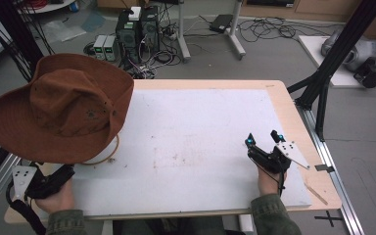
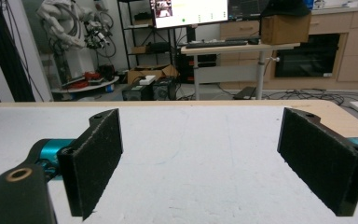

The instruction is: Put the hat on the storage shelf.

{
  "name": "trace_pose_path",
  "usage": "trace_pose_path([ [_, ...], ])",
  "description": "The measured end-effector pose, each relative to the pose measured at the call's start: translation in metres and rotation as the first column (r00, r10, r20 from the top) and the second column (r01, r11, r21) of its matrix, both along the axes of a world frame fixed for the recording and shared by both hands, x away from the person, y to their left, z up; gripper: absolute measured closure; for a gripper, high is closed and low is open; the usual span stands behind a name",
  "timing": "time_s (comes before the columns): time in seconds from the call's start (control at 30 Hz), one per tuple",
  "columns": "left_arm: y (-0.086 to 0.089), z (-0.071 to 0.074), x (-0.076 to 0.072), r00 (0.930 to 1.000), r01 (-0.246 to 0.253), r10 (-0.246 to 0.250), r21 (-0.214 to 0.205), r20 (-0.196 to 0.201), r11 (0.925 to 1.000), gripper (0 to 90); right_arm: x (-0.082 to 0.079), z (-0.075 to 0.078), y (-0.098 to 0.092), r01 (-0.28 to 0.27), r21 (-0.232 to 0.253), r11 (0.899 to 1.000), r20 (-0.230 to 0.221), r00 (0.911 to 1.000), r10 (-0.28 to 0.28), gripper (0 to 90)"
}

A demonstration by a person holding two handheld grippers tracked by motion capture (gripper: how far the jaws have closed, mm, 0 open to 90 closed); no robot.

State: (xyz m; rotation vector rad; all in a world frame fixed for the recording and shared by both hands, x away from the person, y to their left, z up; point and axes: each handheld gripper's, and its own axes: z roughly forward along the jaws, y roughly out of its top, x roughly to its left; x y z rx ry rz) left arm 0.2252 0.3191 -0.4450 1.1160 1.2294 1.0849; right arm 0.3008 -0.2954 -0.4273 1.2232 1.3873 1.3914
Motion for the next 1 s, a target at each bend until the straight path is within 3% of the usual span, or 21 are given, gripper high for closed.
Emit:
trace_pose_path([
  [1.0, 0.0005, -0.0009, 0.0024, 1.0000, 0.007, -0.007, -0.003, -0.003, 1.0000, 15.4, -0.0015, -0.0024, -0.0093, -0.001, 0.011, 1.000, -0.005, 1.0000, 0.001, 13.4],
])
